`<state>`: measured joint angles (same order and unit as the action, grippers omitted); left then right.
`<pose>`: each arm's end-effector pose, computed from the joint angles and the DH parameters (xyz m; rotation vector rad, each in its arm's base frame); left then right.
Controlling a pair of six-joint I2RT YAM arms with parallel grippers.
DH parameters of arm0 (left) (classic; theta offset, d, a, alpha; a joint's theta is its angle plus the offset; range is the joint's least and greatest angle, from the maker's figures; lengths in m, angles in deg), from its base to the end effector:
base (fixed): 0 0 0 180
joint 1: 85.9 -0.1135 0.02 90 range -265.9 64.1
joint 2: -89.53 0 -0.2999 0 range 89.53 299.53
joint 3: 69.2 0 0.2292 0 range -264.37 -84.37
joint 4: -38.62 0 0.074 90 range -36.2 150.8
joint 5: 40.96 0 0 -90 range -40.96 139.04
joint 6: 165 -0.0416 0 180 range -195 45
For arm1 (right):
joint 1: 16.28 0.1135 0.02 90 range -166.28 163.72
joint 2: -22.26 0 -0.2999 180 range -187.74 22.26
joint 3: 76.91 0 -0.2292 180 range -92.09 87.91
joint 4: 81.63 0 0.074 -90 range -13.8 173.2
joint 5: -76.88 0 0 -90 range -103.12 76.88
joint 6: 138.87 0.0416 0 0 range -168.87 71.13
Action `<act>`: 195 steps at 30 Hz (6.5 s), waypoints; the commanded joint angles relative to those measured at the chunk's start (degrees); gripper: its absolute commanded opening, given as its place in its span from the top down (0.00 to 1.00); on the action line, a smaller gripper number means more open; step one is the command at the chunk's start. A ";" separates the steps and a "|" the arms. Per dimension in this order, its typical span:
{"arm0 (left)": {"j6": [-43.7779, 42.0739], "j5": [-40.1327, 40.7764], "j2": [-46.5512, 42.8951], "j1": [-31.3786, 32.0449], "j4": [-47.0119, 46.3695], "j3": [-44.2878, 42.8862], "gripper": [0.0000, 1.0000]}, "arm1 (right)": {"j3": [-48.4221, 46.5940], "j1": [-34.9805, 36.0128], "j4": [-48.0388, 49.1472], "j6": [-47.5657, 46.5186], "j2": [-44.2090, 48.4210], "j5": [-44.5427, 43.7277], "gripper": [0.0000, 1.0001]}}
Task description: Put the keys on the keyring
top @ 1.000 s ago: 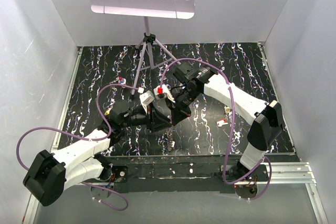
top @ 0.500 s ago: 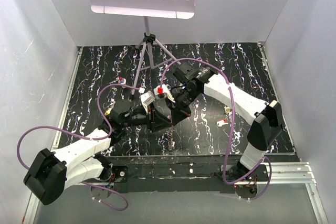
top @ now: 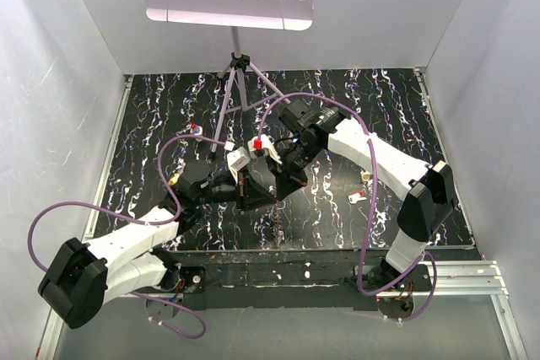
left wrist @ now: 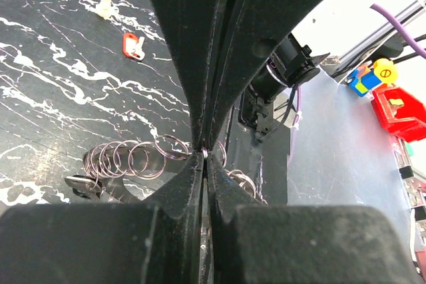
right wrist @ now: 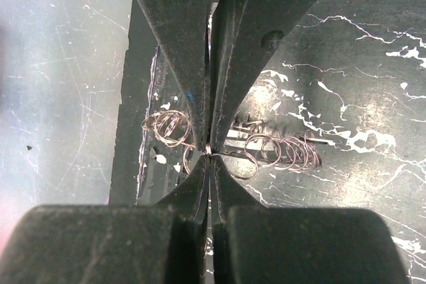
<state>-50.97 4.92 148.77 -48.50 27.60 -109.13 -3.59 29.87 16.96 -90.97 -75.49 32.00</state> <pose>0.1299 -0.1358 0.2804 0.8330 1.7080 -1.4170 0.1990 0.2497 0.3477 -1.9714 1.7883 1.1173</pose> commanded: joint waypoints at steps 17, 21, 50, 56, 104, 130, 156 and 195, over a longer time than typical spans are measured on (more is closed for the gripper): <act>-3.73 10.01 -14.16 -0.23 -1.05 2.96 1.00 | -1.49 -6.69 2.95 6.86 5.47 15.77 0.62; -2.76 10.28 -13.89 -0.23 -2.19 2.78 1.00 | -1.31 -6.51 3.31 7.13 4.86 17.19 0.60; 0.31 12.83 -15.30 -0.14 -5.27 5.42 1.00 | -1.31 -4.75 1.20 3.27 2.48 17.28 0.53; 0.66 13.00 -15.65 -0.23 -5.53 5.59 1.00 | -0.78 -4.67 3.65 5.63 2.22 14.82 0.52; -1.00 14.68 -20.75 -0.23 -7.46 8.49 1.00 | -13.44 -2.64 -4.00 2.72 7.84 4.64 0.59; 3.29 12.48 -14.69 -0.23 -25.64 7.44 1.00 | 0.89 -8.27 7.60 -8.80 13.03 23.97 0.25; 6.82 13.71 -10.46 -0.14 -31.46 7.70 1.00 | 4.32 -4.93 19.48 7.92 11.71 18.42 0.59; 6.20 16.08 -12.84 -0.14 -28.12 8.49 1.00 | 5.20 -3.52 22.21 11.52 10.48 17.81 0.99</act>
<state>-44.26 18.67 137.34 -48.61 0.63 -100.71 1.48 25.74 38.62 -79.50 -64.98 48.39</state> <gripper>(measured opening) 0.018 0.082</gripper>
